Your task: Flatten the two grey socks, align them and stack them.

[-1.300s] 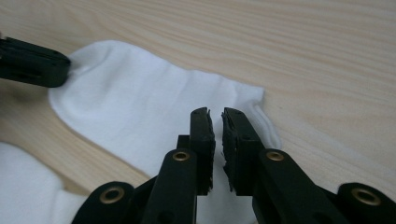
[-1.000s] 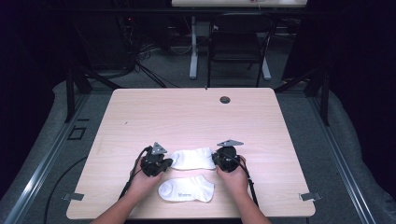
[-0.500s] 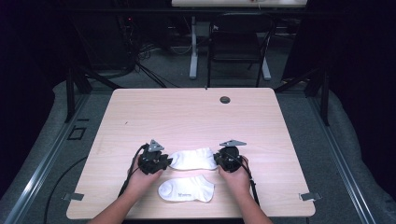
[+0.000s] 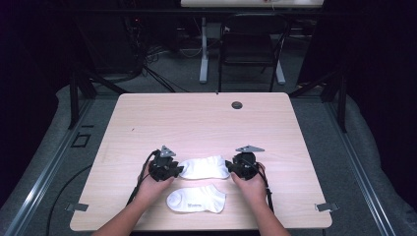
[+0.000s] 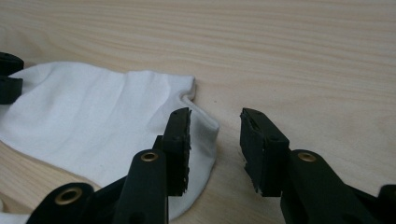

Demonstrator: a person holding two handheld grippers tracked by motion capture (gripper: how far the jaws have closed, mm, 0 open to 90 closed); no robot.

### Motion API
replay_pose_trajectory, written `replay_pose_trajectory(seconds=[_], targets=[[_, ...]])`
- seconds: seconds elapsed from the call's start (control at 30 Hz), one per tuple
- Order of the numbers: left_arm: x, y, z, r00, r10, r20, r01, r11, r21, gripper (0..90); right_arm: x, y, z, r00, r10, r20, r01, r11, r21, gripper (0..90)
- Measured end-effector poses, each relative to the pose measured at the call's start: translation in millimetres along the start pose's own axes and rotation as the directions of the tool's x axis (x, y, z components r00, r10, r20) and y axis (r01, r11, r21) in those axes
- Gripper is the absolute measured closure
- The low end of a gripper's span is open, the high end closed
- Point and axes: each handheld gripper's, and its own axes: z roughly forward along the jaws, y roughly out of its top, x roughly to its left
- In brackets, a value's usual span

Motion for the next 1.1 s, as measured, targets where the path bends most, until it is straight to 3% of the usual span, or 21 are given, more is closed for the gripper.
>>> replay_pose_trajectory(seconds=[0.33, 0.57, 0.77, 1.1], targets=[[-3.6, 0.4, 0.8, 0.9997, -0.004, 0.026, 0.004, 1.0, -0.002, 86.1, 5.0, -1.7, 5.1, 0.9996, -0.001, -0.029, 0.001, 1.0, 0.029, 85.6], [-1.0, 2.1, -5.5, 0.9989, -0.025, 0.039, 0.025, 0.9995, -0.016, 88.5, 6.8, 0.7, -3.9, 0.9986, -0.006, -0.053, 0.007, 1.0, 0.01, 86.7], [-1.7, 4.8, -16.4, 0.9989, -0.019, 0.044, 0.02, 0.9992, -0.035, 88.6, 15.4, 9.2, -14.6, 0.9968, -0.047, -0.064, 0.046, 0.999, -0.012, 86.7], [-2.6, 2.7, -43.5, 0.9978, -0.025, 0.062, 0.03, 0.9961, -0.083, 88.4, 31.0, 17.7, -33.5, 0.9917, -0.086, -0.096, 0.082, 0.995, -0.048, 86.7]])
